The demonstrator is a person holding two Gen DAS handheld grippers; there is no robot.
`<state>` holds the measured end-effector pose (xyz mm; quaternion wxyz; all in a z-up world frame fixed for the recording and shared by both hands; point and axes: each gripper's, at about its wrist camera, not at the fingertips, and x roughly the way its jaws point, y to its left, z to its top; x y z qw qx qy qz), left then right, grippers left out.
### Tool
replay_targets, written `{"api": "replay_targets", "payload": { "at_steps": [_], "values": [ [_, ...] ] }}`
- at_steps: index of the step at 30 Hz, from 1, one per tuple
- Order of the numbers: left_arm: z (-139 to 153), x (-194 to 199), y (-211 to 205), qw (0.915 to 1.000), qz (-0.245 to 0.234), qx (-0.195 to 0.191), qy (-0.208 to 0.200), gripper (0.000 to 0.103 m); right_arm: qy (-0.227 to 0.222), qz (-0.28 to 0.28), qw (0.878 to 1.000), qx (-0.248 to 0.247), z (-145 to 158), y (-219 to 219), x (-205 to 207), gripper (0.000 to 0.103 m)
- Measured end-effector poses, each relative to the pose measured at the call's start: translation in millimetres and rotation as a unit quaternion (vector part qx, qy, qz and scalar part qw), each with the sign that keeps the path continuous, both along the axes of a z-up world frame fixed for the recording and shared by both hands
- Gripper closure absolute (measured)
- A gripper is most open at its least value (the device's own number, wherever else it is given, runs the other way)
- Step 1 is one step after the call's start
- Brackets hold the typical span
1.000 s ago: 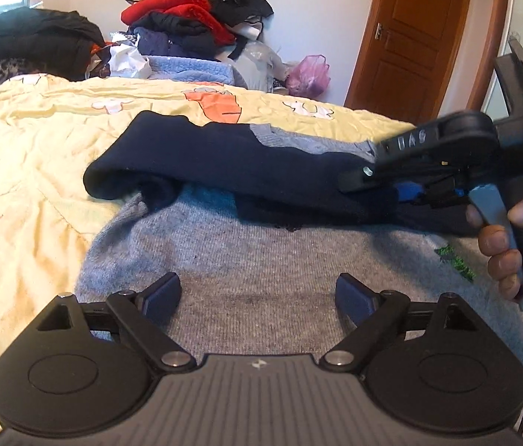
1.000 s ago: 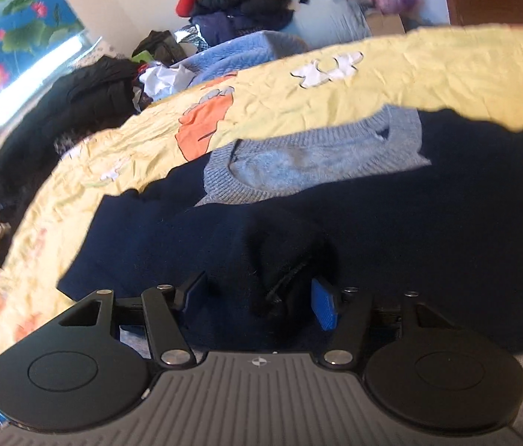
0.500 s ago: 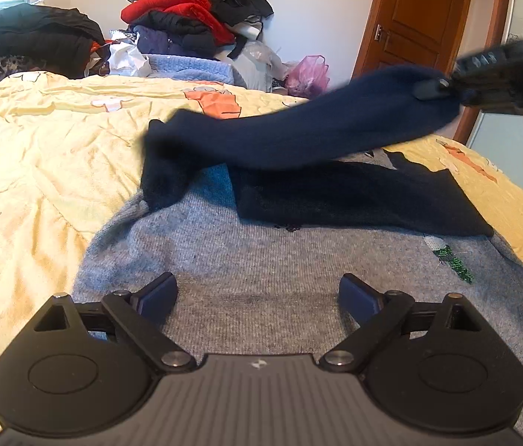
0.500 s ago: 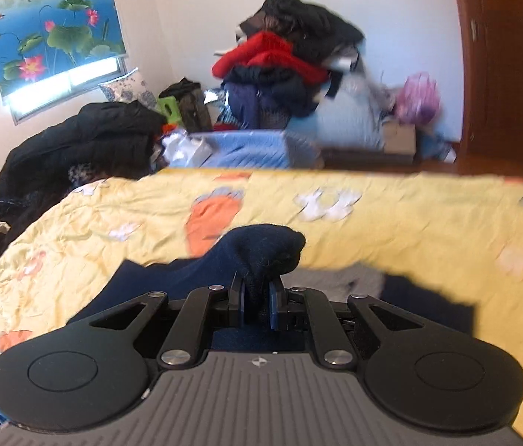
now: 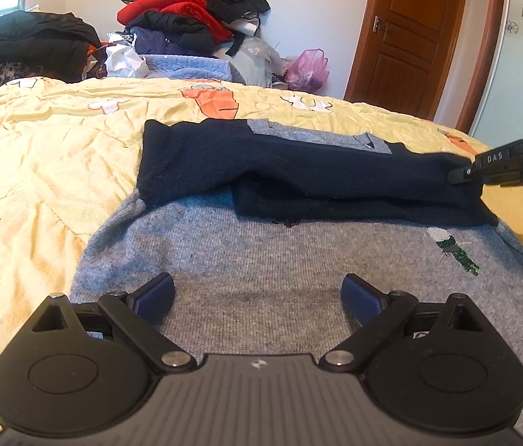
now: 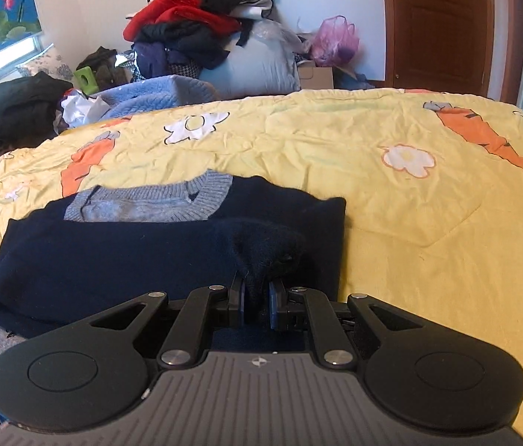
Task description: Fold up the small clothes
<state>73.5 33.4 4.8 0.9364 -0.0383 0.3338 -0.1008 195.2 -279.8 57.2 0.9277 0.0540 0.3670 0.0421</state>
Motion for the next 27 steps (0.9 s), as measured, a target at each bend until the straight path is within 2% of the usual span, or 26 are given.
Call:
{"api": "replay_targets", "payload": {
  "at_steps": [5, 10, 13, 14, 16, 18, 20, 23, 27],
  "values": [
    [0.2, 0.1, -2.0, 1.0000, 0.000, 0.004, 0.001, 0.004, -0.019, -0.011, 1.000, -0.005, 14.1, -14.9, 2.8, 0.083],
    [0.0, 0.2, -2.5, 1.0000, -0.001, 0.007, 0.002, 0.003, -0.002, -0.015, 1.000, -0.006, -1.7, -20.7, 5.9, 0.083],
    [1.5, -0.8, -3.8, 0.9999, 0.005, 0.015, 0.000, 0.003, -0.001, -0.019, 1.000, 0.012, -9.9, -20.9, 1.6, 0.074],
    [3.7, -2.1, -5.3, 0.9997, 0.012, 0.022, -0.004, 0.003, -0.005, -0.027, 0.999, 0.027, -8.3, -24.0, -0.9, 0.064],
    [12.1, -3.2, -7.8, 0.9993, 0.010, 0.030, -0.022, 0.003, -0.028, -0.048, 0.997, 0.053, 0.8, -29.6, -8.9, 0.050],
    [25.1, 3.3, -10.8, 0.9989, 0.002, 0.019, -0.044, 0.003, -0.067, -0.067, 0.994, 0.057, 11.8, -30.1, -19.2, 0.050],
    [37.7, 22.7, -17.6, 0.9986, -0.002, 0.008, -0.052, 0.003, -0.087, -0.061, 0.993, 0.058, 17.0, -22.9, -23.4, 0.050],
    [44.2, 68.4, -31.6, 0.9989, -0.002, 0.006, -0.046, 0.003, -0.077, -0.037, 0.996, 0.033, 10.1, -1.4, -15.0, 0.050],
    [23.1, 130.0, -45.6, 0.9982, 0.032, 0.050, 0.010, 0.003, -0.049, -0.048, 0.998, 0.007, -14.6, 19.3, 0.9, 0.050]
  ]
}}
